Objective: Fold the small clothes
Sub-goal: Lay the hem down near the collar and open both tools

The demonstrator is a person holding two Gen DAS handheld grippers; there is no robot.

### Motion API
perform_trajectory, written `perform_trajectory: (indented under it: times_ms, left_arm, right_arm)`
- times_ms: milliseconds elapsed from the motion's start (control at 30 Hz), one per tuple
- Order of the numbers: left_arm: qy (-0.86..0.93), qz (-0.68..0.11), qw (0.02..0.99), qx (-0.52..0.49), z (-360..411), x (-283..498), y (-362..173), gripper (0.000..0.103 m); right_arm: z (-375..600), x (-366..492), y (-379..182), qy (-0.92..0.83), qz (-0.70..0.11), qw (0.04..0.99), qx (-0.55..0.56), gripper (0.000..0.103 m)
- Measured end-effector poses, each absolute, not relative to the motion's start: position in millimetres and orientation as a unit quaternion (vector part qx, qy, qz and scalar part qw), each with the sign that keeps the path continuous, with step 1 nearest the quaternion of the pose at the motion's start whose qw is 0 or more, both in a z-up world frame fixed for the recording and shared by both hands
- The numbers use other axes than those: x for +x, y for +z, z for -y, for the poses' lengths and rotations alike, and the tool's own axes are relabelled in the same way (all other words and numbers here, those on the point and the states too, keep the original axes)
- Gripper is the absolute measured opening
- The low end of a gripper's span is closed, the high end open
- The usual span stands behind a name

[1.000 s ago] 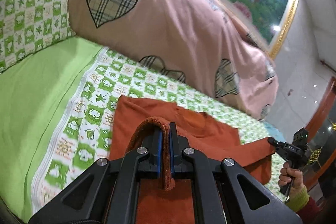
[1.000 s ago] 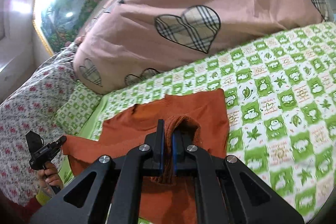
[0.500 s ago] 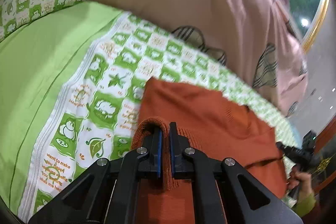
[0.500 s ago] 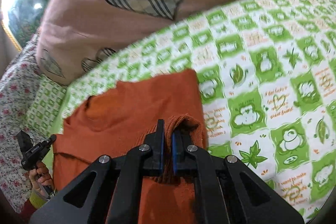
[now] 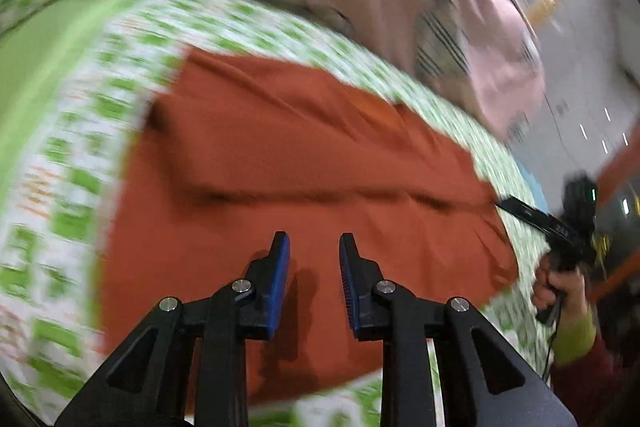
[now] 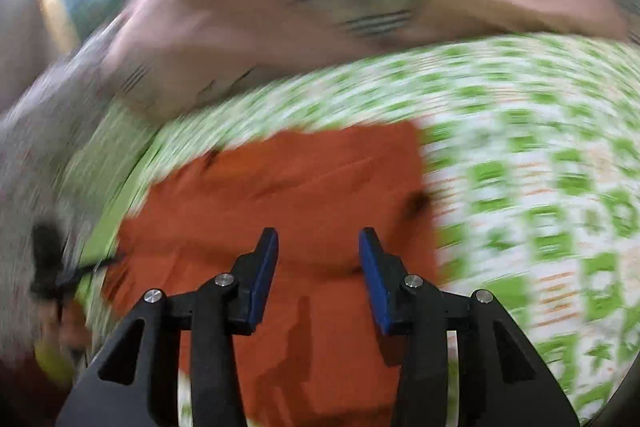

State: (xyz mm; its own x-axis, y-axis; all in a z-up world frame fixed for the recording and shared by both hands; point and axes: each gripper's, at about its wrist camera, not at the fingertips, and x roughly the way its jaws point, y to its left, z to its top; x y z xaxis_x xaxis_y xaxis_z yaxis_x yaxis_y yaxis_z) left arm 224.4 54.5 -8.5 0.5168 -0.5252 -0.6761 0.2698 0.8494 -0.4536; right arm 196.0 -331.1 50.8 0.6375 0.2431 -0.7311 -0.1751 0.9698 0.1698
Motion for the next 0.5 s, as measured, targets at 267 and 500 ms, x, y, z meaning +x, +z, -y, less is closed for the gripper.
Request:
perform_trajectory:
  times_ms: [267,500]
  left_arm:
    - [-0.223,-0.469,0.854,-0.031,-5.7,283.5,-19.6,0.021]
    - [-0.118,-0.435,0.891,-0.055,-45.3,353.0,2.6,0.019]
  right_arm:
    - [287.6,223.4,4.7,0.139,-0.494,0.852,-0.109,0.041]
    - [367.2,278.6,35.6,0.015,-0.441,0.896,0.038,0.041]
